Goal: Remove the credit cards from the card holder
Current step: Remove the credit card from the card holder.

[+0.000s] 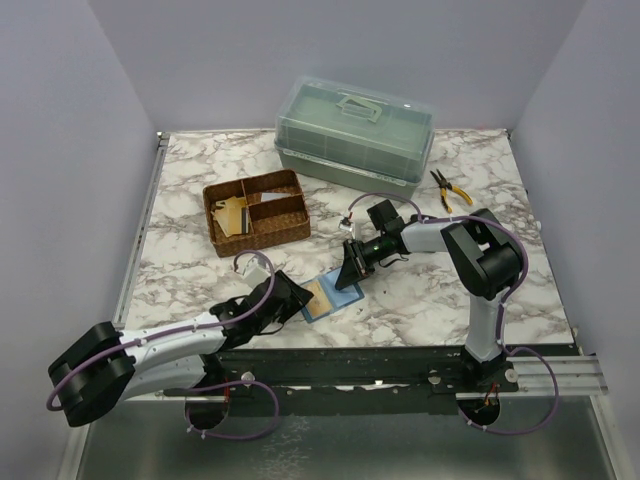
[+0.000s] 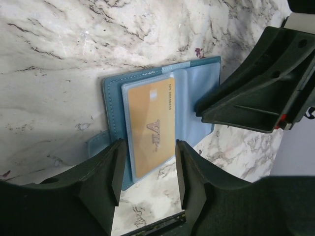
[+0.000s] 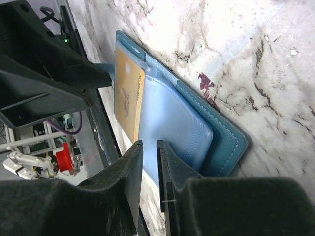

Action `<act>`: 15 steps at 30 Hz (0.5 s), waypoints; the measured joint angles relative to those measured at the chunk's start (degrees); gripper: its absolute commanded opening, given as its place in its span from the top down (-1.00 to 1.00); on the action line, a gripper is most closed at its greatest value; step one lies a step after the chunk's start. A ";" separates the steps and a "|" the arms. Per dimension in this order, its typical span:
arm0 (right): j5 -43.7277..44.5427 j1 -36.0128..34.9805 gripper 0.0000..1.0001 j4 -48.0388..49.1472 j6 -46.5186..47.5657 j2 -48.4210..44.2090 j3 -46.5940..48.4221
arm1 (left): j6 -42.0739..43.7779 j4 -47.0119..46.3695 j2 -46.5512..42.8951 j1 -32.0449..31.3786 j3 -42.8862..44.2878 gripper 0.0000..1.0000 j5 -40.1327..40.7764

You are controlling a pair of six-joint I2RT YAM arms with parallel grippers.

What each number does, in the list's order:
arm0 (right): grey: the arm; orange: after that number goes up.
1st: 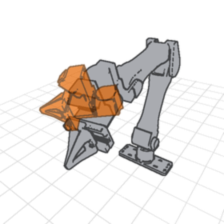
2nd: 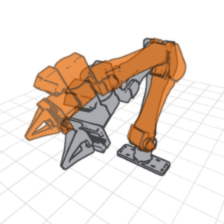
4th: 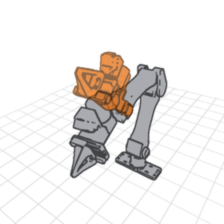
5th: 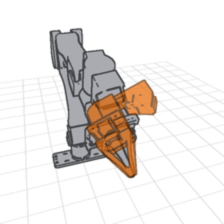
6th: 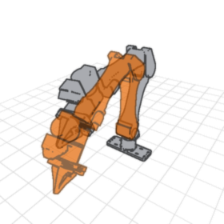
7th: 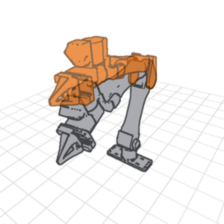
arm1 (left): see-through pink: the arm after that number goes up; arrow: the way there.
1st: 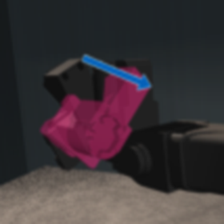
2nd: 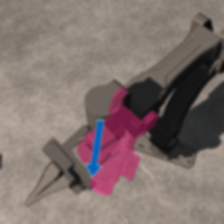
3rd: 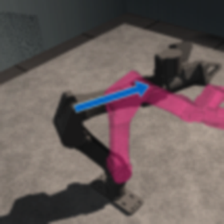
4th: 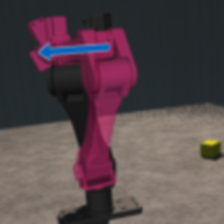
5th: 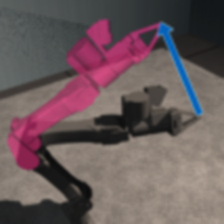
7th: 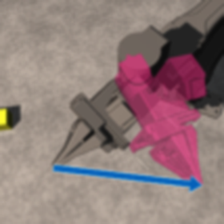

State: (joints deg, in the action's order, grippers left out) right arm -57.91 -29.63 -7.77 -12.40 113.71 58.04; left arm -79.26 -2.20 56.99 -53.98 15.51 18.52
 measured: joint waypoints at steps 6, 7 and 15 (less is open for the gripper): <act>0.00 0.00 0.49 0.00 0.00 0.02 0.02 | 0.00 -1.55 2.62 0.33 0.00 0.01 -0.17; 0.00 0.00 0.49 0.00 0.00 0.02 0.04 | 0.00 -1.75 2.69 0.39 0.00 0.01 -0.24; 0.00 0.00 0.49 0.00 0.00 0.09 0.07 | 0.00 -4.26 3.76 1.03 0.00 0.05 -0.98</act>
State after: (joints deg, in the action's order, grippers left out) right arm -57.91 -29.63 -7.77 -12.40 113.80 58.11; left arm -79.26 -6.46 60.75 -52.95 15.51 17.54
